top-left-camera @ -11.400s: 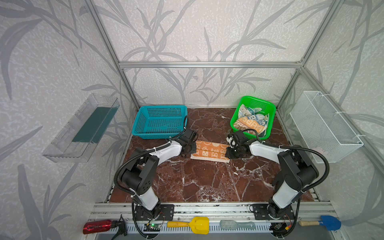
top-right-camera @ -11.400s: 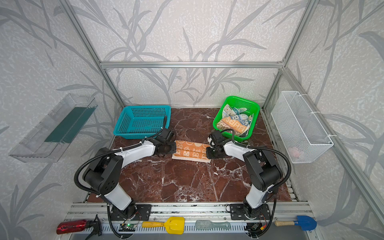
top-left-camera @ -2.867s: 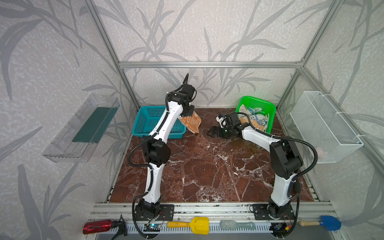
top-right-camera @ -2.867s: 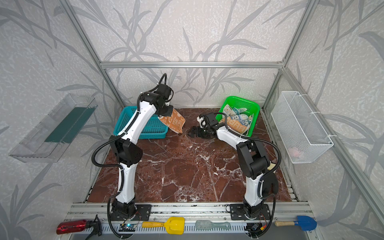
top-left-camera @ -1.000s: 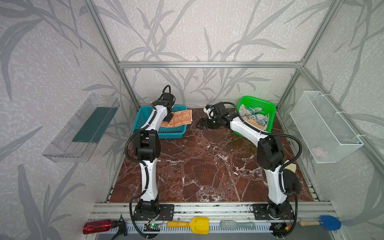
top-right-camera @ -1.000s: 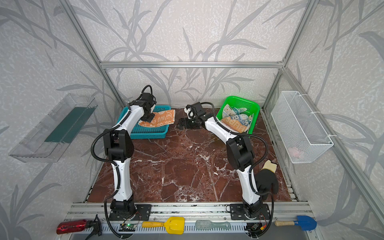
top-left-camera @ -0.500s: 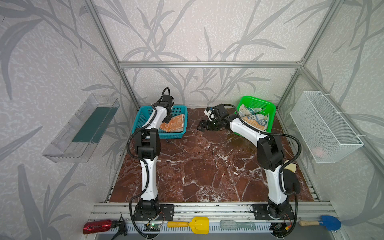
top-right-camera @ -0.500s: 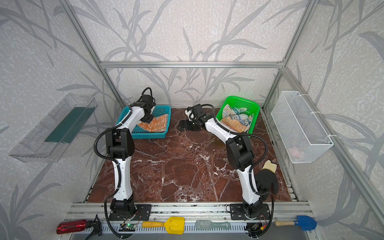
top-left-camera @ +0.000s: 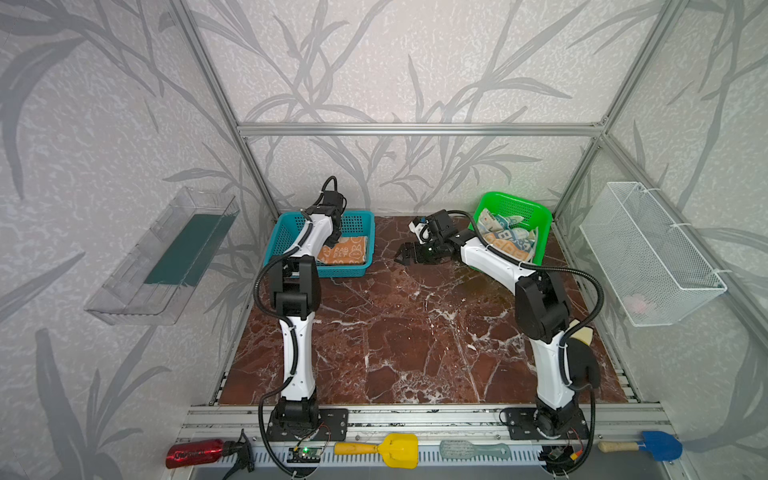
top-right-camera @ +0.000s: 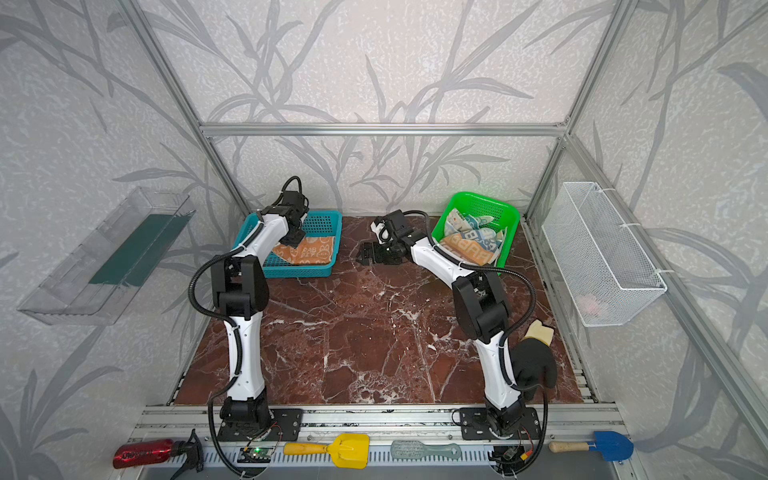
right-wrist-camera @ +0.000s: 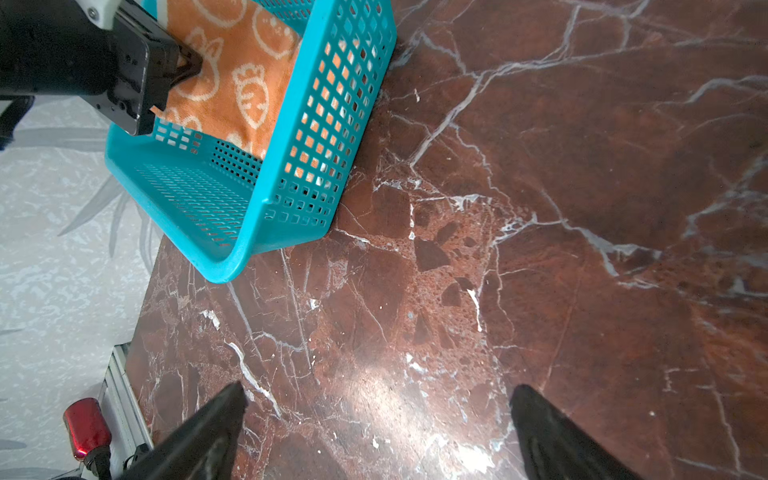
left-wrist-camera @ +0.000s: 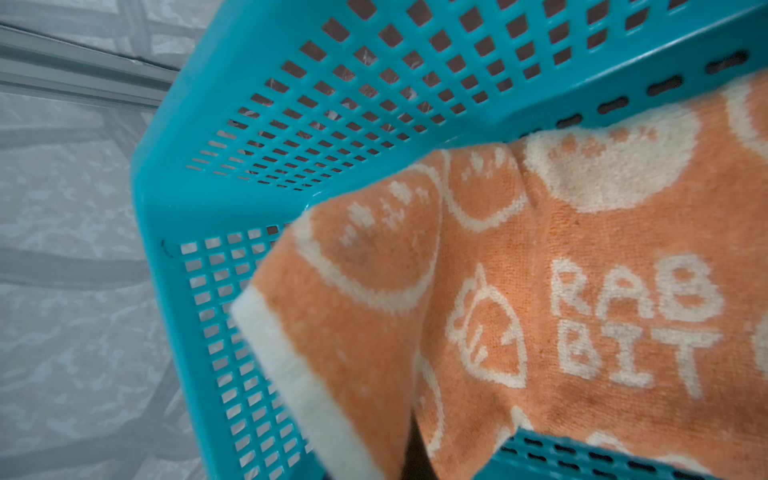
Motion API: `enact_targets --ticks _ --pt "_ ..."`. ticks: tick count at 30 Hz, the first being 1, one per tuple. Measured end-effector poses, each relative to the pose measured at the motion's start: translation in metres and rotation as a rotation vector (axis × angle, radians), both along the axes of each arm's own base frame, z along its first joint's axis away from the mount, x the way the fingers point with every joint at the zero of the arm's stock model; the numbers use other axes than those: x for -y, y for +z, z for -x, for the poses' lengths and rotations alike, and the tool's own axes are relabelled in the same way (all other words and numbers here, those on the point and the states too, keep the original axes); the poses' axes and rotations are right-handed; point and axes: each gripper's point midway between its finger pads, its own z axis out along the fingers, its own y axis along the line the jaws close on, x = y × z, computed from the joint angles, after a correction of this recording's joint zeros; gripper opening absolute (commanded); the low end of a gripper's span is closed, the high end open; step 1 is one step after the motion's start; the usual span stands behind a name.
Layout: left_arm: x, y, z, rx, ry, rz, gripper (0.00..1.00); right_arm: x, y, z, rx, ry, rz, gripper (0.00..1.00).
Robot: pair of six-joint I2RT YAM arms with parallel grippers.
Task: Fold and stack the towels
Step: 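Lower the orange towel into the teal basket and open the left gripper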
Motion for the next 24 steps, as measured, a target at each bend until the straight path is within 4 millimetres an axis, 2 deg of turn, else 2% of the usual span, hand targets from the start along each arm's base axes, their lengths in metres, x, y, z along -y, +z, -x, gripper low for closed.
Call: enact_targets --ticks 3,5,10,11,17,21,24 --pt "-0.005 -0.005 0.0 -0.009 0.015 -0.027 0.02 0.001 0.001 0.002 0.0 0.0 0.0 0.99" --pt "-0.009 -0.009 0.001 -0.019 0.024 -0.043 0.13 0.001 0.002 0.002 0.002 0.0 -0.002 0.99" --pt "-0.014 -0.017 0.003 -0.033 0.045 -0.065 0.27 0.001 0.003 0.001 0.006 0.0 -0.004 0.99" --pt "-0.015 -0.017 0.003 -0.033 0.05 -0.069 0.34 0.001 0.004 0.001 0.007 0.0 -0.005 0.99" --pt "-0.025 -0.014 0.004 -0.02 0.084 -0.092 0.54 0.001 0.005 0.002 0.01 0.0 -0.007 0.99" --pt "-0.028 -0.007 0.002 0.003 0.105 -0.094 0.58 0.001 0.008 0.002 0.016 0.001 -0.01 0.99" --pt "-0.028 0.007 -0.003 0.046 0.127 -0.085 0.66 0.003 0.011 0.003 0.021 0.001 -0.01 0.99"
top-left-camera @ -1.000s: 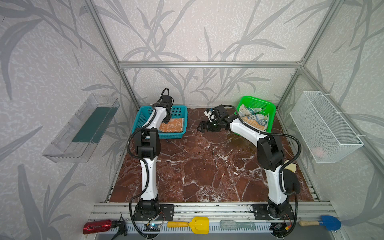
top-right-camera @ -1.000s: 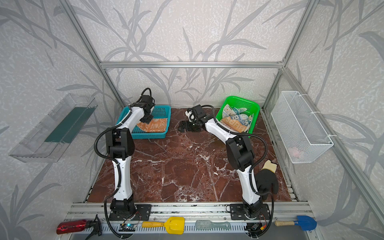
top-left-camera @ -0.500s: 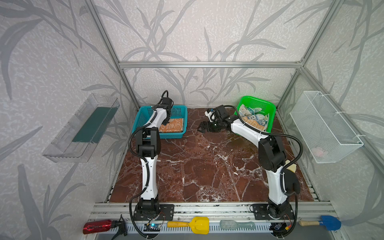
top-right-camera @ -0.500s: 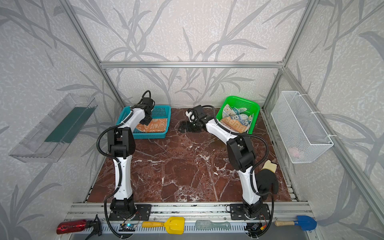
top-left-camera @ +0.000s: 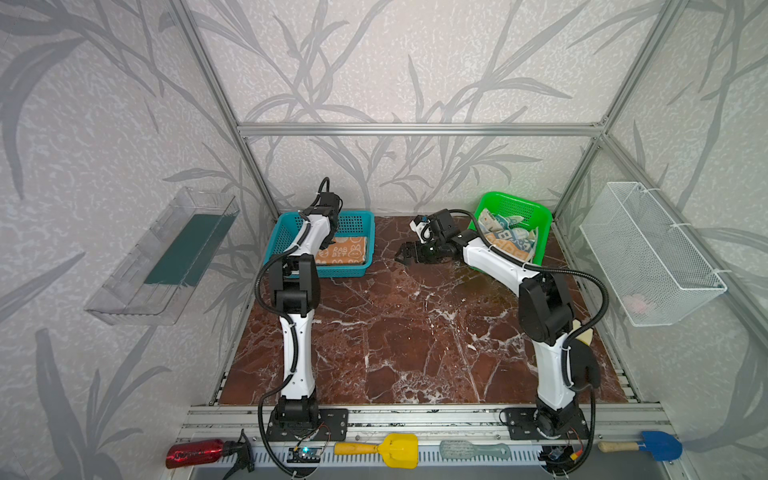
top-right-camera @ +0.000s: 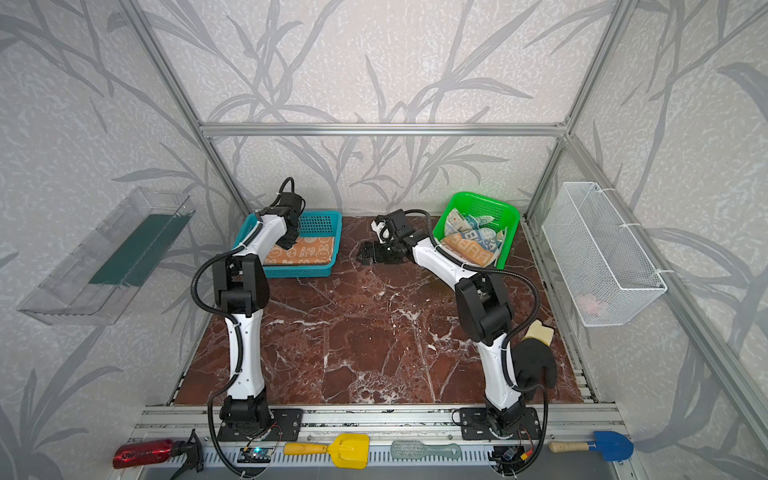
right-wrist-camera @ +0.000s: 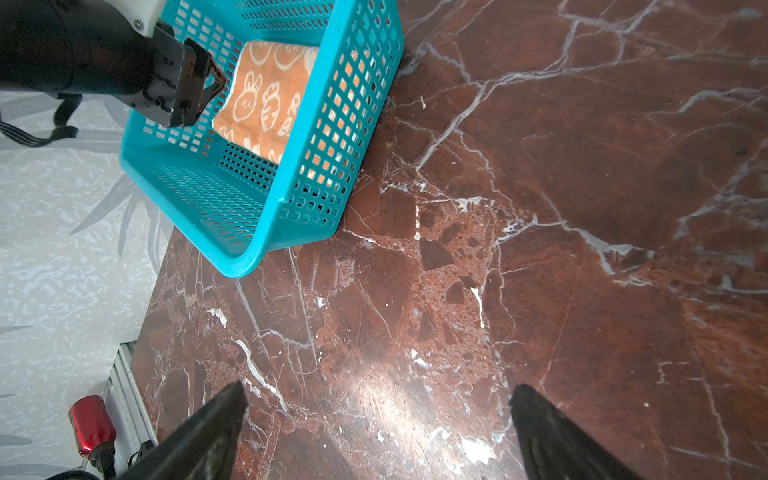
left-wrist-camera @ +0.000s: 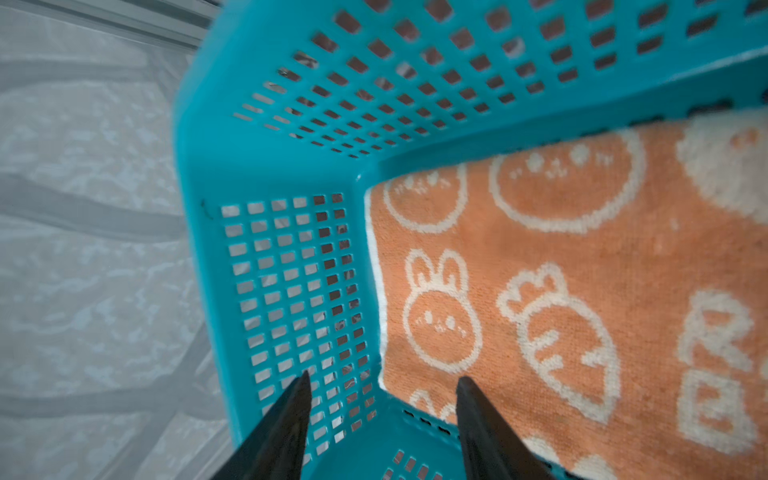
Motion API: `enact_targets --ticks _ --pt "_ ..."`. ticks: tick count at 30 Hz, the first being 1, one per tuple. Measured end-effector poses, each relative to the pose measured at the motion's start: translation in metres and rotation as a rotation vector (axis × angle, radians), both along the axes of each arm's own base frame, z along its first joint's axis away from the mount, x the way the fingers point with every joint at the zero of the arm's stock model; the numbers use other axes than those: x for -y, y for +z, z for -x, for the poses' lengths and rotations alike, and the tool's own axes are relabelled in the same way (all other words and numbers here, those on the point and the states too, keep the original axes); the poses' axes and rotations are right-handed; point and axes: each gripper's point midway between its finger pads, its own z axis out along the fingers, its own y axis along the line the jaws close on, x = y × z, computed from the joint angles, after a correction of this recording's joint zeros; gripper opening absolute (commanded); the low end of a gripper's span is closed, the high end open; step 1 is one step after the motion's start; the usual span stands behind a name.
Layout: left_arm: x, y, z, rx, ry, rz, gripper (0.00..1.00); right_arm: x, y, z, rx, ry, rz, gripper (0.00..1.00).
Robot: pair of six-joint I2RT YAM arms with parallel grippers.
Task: Fold and stack the towels
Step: 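Lower the orange towel into the teal basket and open the left gripper, then reach both grippers into the green basket and grasp the striped towel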
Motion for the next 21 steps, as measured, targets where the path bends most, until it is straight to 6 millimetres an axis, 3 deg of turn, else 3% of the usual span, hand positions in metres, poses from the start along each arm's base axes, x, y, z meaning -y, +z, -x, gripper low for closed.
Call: enact_targets --ticks 4,7,10,14,16,19,21 --pt "0.005 0.026 -0.003 0.077 0.029 0.017 0.79 0.011 0.009 0.004 0.013 -0.007 0.013 0.99" --pt "0.02 0.058 -0.002 0.15 0.018 0.03 0.99 0.03 0.029 0.003 0.053 -0.037 0.031 0.99" --pt "0.052 0.107 0.0 0.27 -0.029 0.047 0.99 0.056 0.058 -0.003 0.124 -0.092 0.047 0.99" --pt "0.123 0.178 0.015 0.473 -0.169 0.126 0.99 0.11 0.094 -0.013 0.235 -0.222 0.109 0.99" --pt "0.17 0.208 0.029 0.584 -0.265 0.2 0.99 0.144 0.104 -0.018 0.267 -0.306 0.155 0.99" --pt "0.237 0.227 0.049 0.707 -0.396 0.347 0.99 0.192 0.108 -0.03 0.285 -0.43 0.227 0.99" --pt "0.274 0.224 0.057 0.738 -0.467 0.476 0.99 0.224 0.098 -0.035 0.275 -0.512 0.286 0.99"
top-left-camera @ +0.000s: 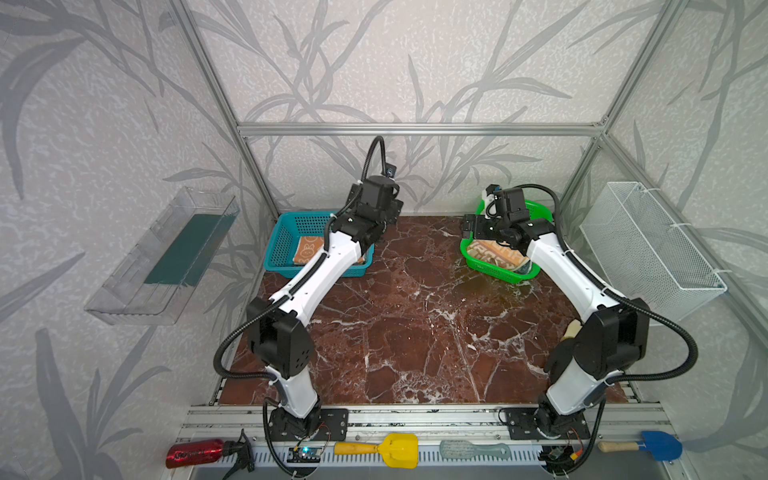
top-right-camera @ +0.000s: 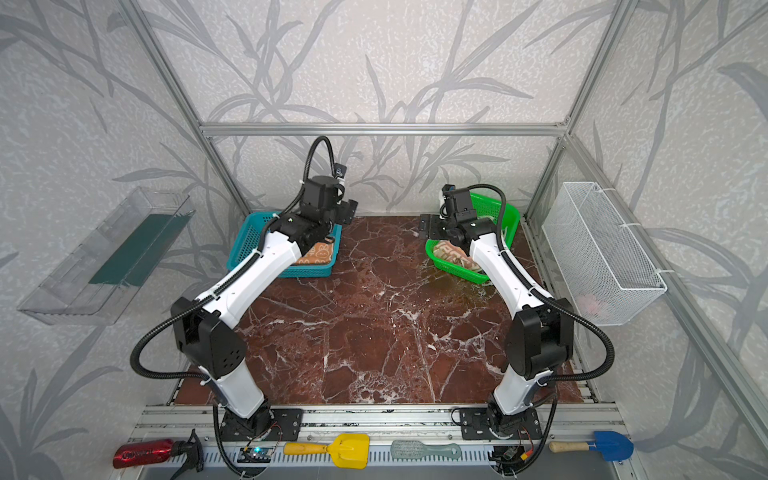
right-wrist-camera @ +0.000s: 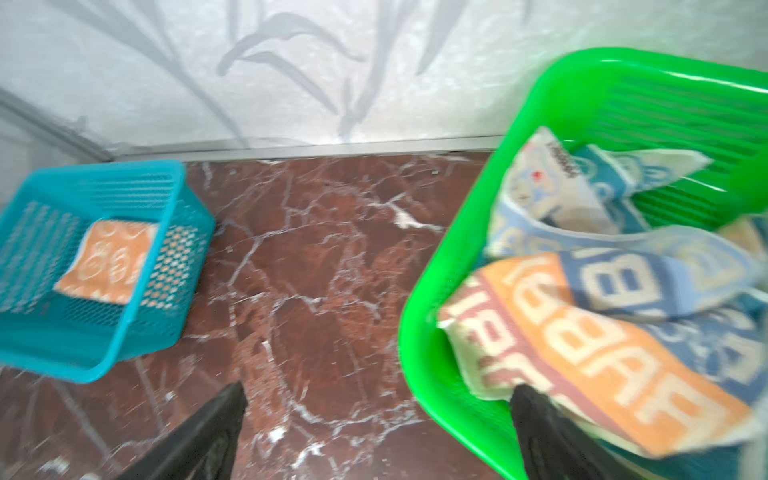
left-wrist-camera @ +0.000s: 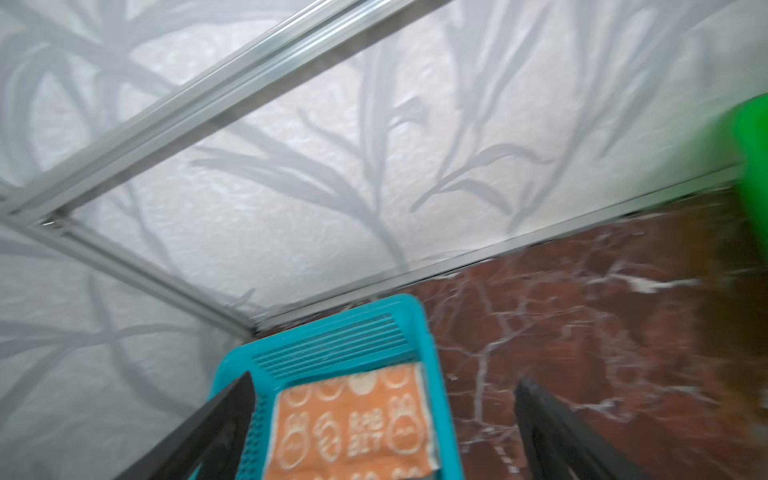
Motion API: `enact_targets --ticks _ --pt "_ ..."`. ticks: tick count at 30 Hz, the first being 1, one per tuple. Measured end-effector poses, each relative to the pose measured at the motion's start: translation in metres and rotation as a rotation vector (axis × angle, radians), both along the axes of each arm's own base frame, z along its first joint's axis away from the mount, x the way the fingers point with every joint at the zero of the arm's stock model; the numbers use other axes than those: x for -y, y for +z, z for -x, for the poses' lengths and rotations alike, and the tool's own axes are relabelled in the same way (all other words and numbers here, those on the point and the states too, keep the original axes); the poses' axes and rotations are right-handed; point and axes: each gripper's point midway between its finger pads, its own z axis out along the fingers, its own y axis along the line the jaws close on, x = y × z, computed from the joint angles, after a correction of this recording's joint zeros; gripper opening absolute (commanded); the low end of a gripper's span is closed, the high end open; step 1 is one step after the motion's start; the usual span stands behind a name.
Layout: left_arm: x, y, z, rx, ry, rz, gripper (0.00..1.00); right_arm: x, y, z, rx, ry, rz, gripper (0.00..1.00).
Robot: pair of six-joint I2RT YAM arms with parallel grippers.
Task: Fold and stack the towels
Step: 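Reach both grippers into the green basket and grasp the striped towel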
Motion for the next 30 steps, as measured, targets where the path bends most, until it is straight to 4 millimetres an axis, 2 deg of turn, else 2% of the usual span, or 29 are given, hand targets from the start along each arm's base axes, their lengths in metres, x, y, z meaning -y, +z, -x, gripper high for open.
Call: enact_targets --ticks 5,9,13,17,19,23,27,30 --pt "0.065 -0.03 -0.005 -0.09 -0.203 0.288 0.99 0.064 -0.04 0.005 -0.082 -0.174 0.099 0.99" --pt "0.114 -0.071 -0.005 -0.209 -0.294 0.396 0.99 0.104 -0.069 0.013 -0.145 -0.277 0.156 0.99" --pt "0.186 -0.108 0.014 -0.311 -0.4 0.363 0.99 0.127 -0.102 0.013 -0.219 -0.331 0.15 0.99" --pt "0.235 -0.128 0.04 -0.376 -0.491 0.32 0.99 0.136 -0.134 0.01 -0.295 -0.349 0.129 0.99" --pt "0.245 -0.135 0.05 -0.386 -0.518 0.286 0.99 0.133 -0.151 0.007 -0.331 -0.335 0.115 0.95" --pt "0.25 -0.139 0.055 -0.342 -0.538 0.184 0.99 0.125 -0.169 -0.001 -0.368 -0.305 0.083 0.83" --pt "0.248 -0.139 0.054 -0.295 -0.516 0.084 0.99 0.119 -0.17 -0.002 -0.367 -0.29 0.061 0.6" --pt "0.244 -0.143 0.053 -0.294 -0.489 0.032 0.99 0.117 -0.168 -0.005 -0.358 -0.282 0.047 0.58"
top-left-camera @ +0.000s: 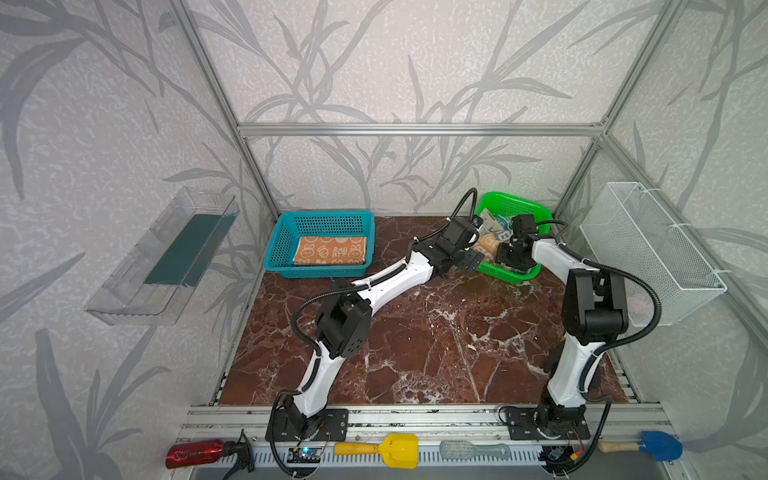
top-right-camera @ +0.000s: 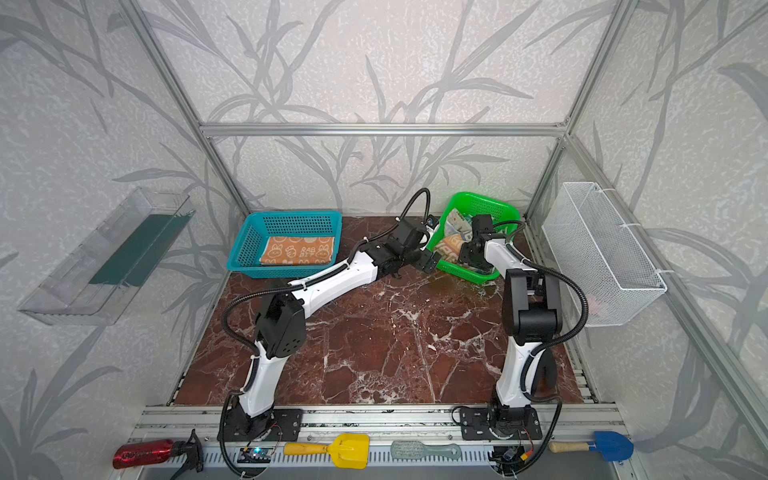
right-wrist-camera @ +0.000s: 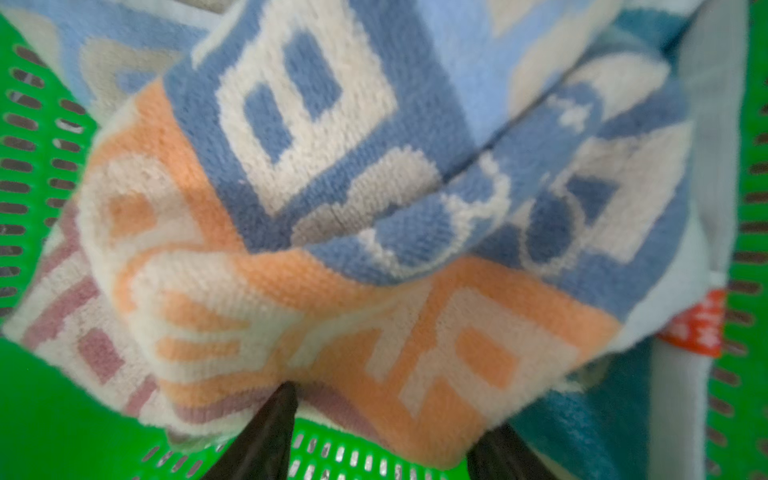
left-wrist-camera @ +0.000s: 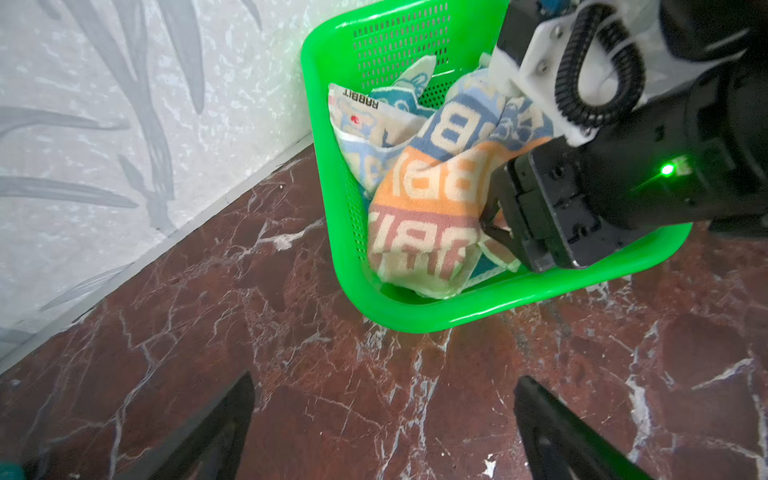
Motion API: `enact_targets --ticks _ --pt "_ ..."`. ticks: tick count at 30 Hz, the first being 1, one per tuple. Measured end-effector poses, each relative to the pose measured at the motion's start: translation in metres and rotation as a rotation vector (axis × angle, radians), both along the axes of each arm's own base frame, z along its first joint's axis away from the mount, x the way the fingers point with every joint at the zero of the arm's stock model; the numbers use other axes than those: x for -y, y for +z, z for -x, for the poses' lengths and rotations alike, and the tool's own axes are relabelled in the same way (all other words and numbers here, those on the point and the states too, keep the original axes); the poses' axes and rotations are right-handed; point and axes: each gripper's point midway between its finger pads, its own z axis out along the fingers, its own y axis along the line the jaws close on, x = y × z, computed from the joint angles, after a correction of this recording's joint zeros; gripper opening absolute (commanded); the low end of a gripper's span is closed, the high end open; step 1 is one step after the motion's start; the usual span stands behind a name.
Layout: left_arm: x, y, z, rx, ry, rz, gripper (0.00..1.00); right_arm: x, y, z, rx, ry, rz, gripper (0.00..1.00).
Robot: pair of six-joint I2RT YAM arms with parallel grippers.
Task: Fold and stack the towels
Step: 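Reach both grippers into the green basket and grasp the striped towel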
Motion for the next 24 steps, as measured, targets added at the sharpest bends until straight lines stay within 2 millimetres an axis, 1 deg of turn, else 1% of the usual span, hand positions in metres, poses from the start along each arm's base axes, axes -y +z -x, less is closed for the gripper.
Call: enact_targets --ticks 2,5,8,11,12,13,16,18,20,23,24 --pt "-0.005 -0.004 -0.002 0.005 0.022 -0.032 0.99 -0.002 0.002 0.0 0.004 0.005 -0.009 0.55" --pt "-0.017 -0.009 -0.005 0.014 0.072 -0.092 0.99 -0.003 0.013 0.0 0.025 0.013 -0.014 0.39" --pt "-0.028 -0.01 -0.009 0.03 0.123 -0.125 0.99 -0.004 0.033 -0.001 0.069 0.019 -0.017 0.19" --pt "-0.036 -0.014 -0.008 0.031 0.153 -0.142 0.99 -0.006 0.051 -0.001 0.108 0.024 -0.024 0.09" --pt "-0.039 -0.016 -0.007 0.028 0.16 -0.149 0.99 -0.008 0.055 -0.001 0.117 0.03 -0.026 0.03" --pt "-0.042 -0.017 -0.007 0.025 0.168 -0.155 0.99 -0.01 0.058 0.0 0.123 0.036 -0.027 0.0" --pt "-0.049 -0.016 -0.006 0.024 0.197 -0.161 0.99 -0.017 0.063 0.001 0.121 0.052 -0.028 0.0" --pt "-0.055 -0.01 -0.004 0.027 0.22 -0.159 0.99 -0.03 0.071 0.001 0.124 0.079 -0.03 0.0" --pt "-0.062 -0.003 -0.002 0.024 0.243 -0.142 0.99 -0.051 0.085 0.0 0.141 0.122 -0.038 0.0" --pt "-0.081 0.012 0.006 -0.006 0.289 -0.079 0.99 -0.097 0.121 0.002 0.203 0.224 -0.046 0.0" --pt "-0.091 0.019 0.009 -0.021 0.31 -0.045 0.99 -0.115 0.136 0.004 0.233 0.263 -0.048 0.0"
